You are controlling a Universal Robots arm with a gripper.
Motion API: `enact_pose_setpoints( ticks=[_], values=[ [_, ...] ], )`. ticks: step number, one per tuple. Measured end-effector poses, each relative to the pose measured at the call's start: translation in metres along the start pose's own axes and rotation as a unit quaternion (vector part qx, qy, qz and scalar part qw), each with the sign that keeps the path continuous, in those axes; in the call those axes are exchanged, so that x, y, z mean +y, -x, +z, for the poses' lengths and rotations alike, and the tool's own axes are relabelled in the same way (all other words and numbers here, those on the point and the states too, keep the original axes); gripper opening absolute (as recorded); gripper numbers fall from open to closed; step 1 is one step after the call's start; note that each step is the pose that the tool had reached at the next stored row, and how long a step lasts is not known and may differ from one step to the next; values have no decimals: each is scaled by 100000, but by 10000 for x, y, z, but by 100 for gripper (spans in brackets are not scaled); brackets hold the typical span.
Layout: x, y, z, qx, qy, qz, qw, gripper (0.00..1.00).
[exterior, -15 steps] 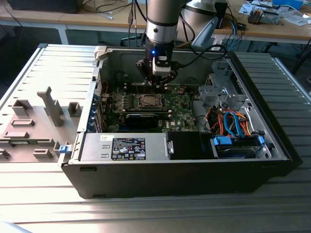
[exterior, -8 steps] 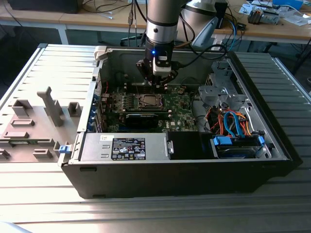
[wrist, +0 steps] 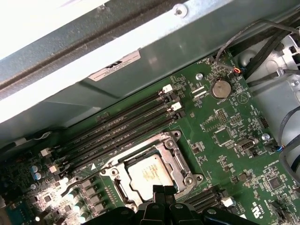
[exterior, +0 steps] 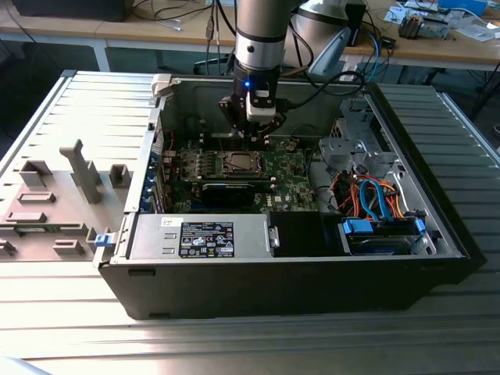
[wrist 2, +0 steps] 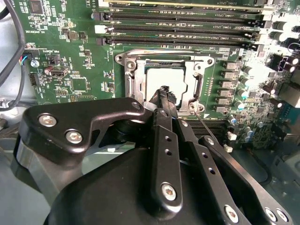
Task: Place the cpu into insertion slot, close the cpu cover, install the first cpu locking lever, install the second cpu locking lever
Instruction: 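Install the first cpu locking lever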
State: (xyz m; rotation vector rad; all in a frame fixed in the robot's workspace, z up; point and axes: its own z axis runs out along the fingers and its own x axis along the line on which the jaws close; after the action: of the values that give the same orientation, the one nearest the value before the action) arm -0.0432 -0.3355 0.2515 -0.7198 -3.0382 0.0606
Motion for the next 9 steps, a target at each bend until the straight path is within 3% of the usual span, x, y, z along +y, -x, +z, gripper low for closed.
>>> enact_pose_setpoints(
  ticks=[9],
  values=[
    [0, 0, 0, -33, -9, -818, 99997, 11]
  ],
)
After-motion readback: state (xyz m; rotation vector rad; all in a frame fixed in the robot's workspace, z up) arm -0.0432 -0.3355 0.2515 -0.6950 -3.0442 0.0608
